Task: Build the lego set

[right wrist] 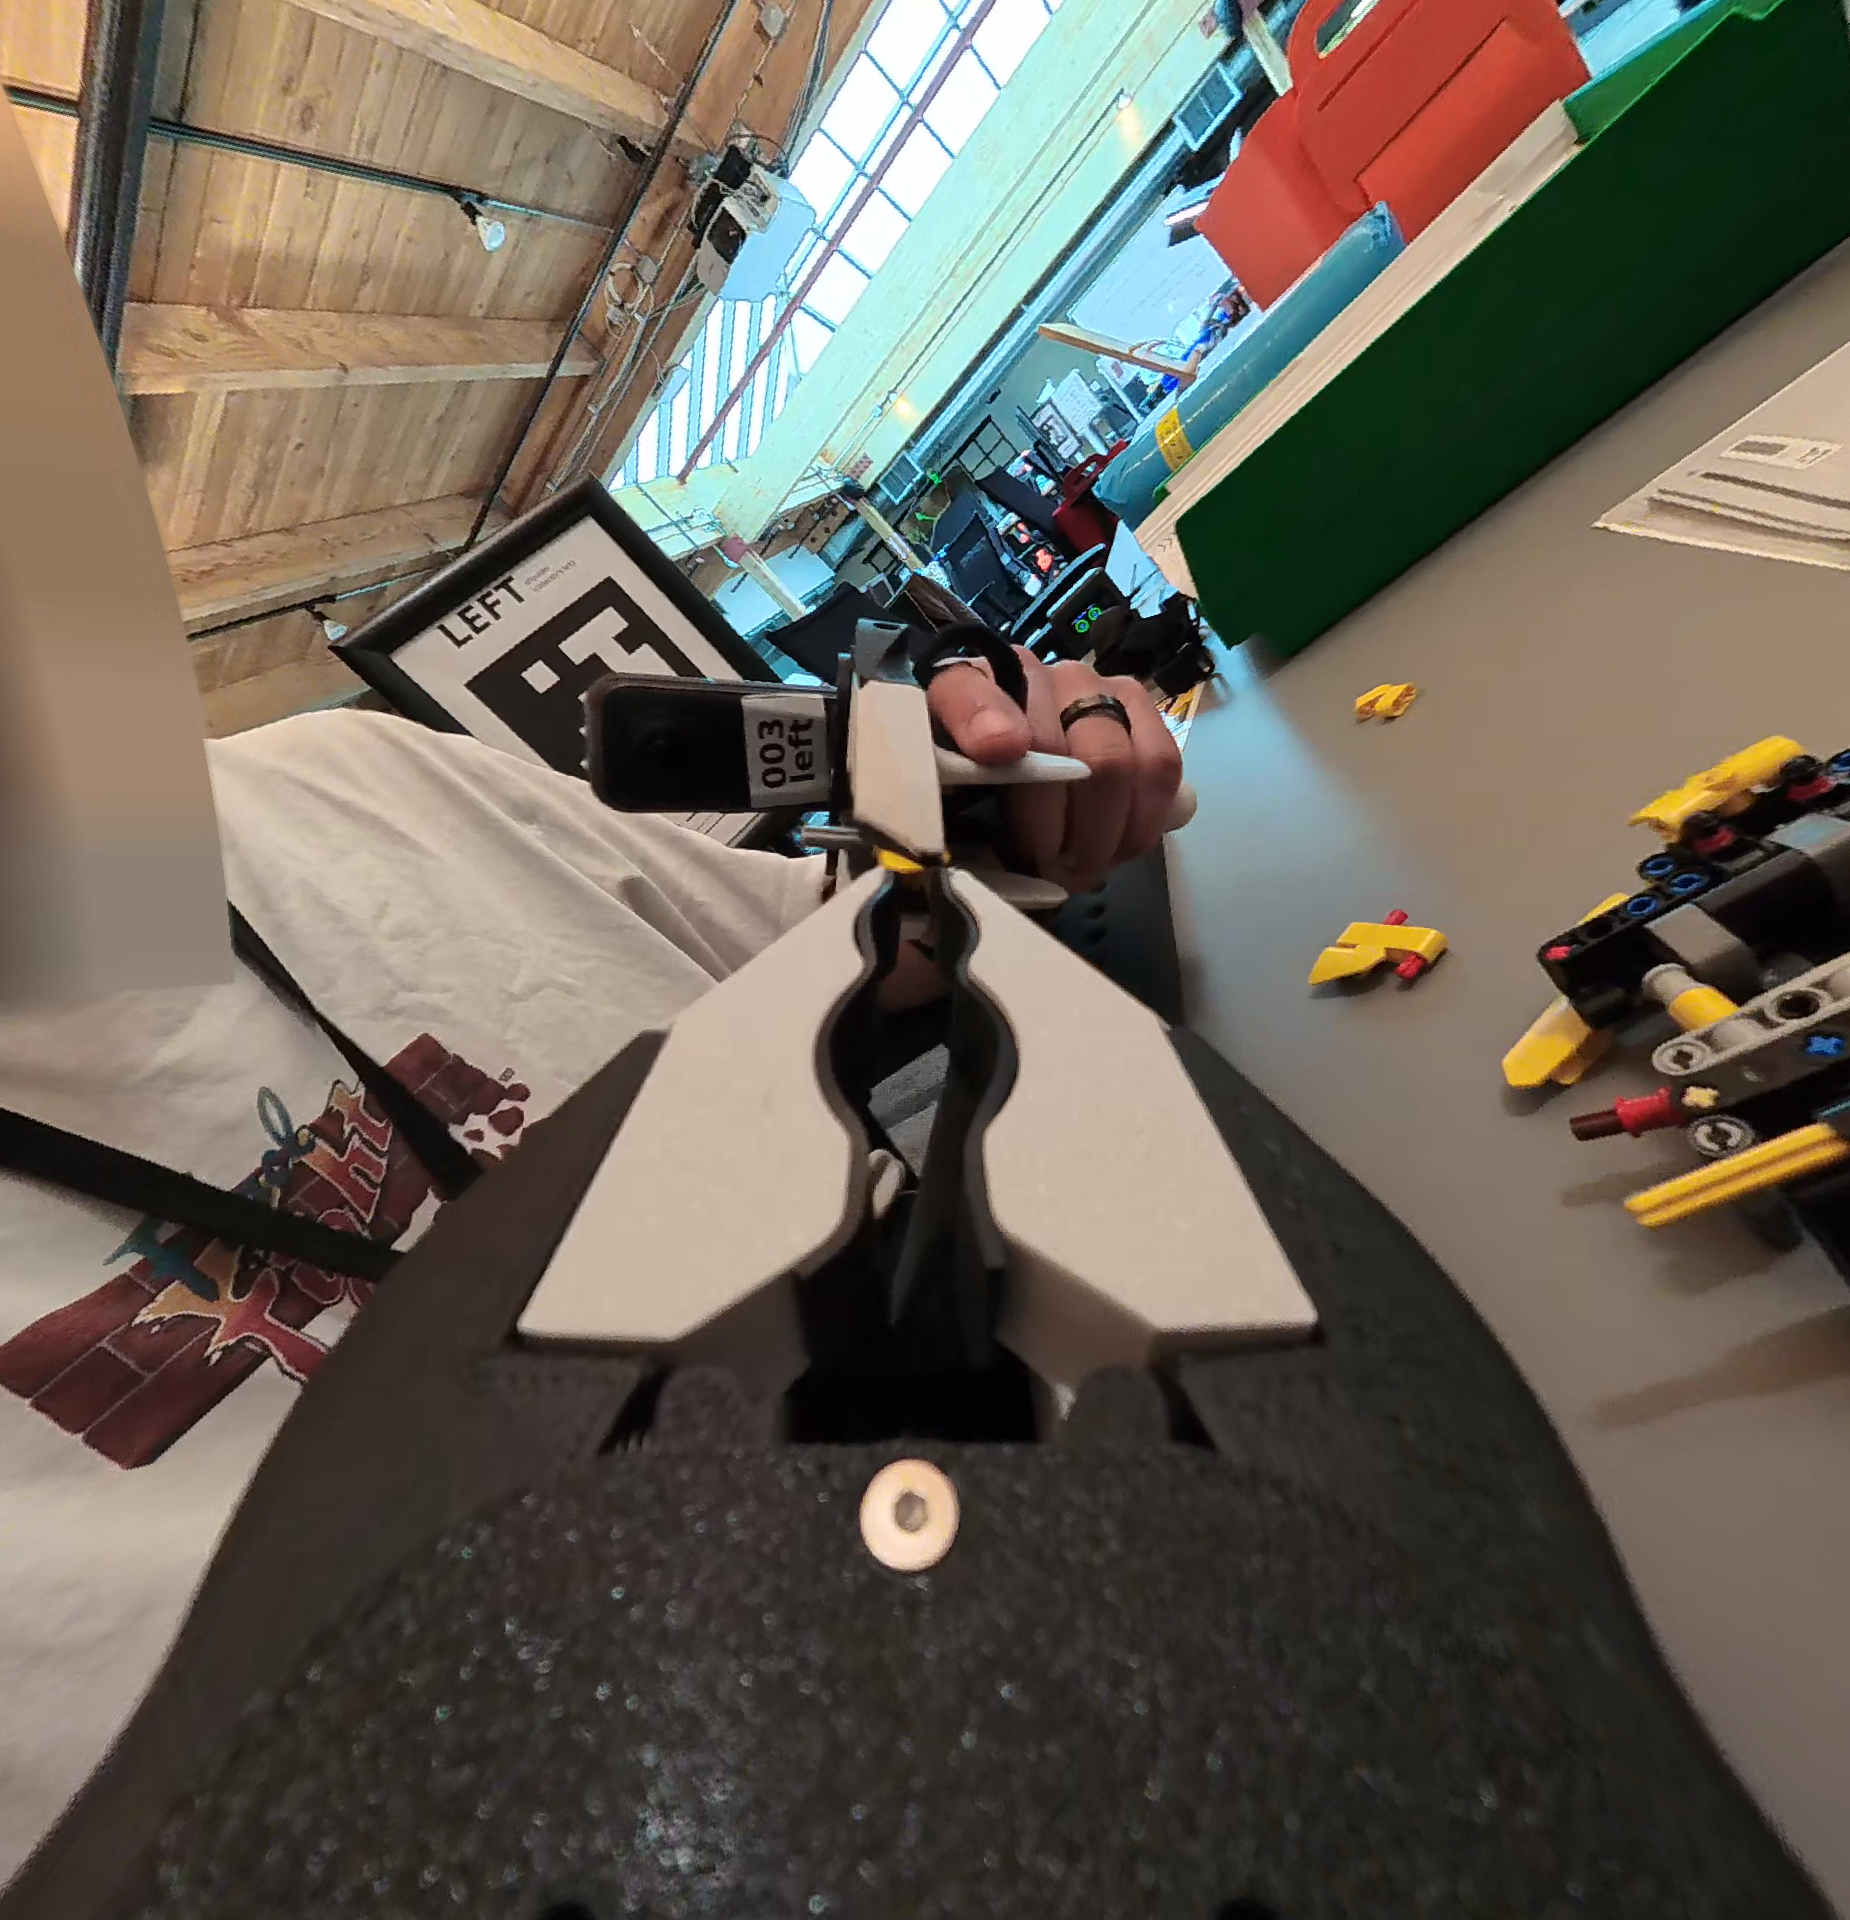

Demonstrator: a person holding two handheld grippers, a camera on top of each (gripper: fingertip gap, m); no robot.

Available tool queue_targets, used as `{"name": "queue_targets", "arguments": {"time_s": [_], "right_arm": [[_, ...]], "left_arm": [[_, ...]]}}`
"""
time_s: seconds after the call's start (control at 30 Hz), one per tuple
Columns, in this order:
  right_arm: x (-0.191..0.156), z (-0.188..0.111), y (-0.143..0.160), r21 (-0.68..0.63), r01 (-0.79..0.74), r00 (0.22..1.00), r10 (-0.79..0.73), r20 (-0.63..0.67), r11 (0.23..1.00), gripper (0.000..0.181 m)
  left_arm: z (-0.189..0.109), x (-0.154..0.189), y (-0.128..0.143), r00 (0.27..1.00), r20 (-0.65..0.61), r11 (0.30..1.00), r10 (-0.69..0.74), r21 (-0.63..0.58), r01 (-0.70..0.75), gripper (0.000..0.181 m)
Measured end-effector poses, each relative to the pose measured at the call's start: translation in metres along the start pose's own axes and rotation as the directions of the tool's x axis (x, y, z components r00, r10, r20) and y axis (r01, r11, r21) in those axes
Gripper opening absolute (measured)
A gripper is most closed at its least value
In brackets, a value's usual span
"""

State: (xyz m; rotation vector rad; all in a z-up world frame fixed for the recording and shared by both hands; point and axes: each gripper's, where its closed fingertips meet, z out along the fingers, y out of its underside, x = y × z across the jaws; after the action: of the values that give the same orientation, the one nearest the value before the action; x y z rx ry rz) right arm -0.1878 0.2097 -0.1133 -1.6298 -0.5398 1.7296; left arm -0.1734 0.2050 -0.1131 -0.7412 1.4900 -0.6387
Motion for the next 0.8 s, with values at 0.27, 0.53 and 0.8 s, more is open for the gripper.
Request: {"name": "queue_targets", "arguments": {"time_s": [0.27, 0.53, 0.8], "right_arm": [[0.0, 0.0, 0.0, -0.001, -0.026, 1.0, 0.026, 0.013, 1.0, 0.008], [-0.025, 0.0, 0.006, -0.071, -0.2, 0.946, 0.211, 0.246, 0.977, 0.007], [-0.026, 0.0, 0.006, -0.071, -0.205, 0.942, 0.217, 0.255, 0.976, 0.007]], "left_arm": [[0.001, 0.001, 0.001, 1.0, 0.007, 1.0, 0.024, -0.014, -0.024, 0.007], [-0.003, 0.009, -0.023, 0.995, 0.009, 0.991, 0.102, 0.084, -0.102, 0.007], [-0.002, 0.009, -0.024, 0.998, 0.007, 0.995, 0.06, 0.076, -0.061, 0.007]]}}
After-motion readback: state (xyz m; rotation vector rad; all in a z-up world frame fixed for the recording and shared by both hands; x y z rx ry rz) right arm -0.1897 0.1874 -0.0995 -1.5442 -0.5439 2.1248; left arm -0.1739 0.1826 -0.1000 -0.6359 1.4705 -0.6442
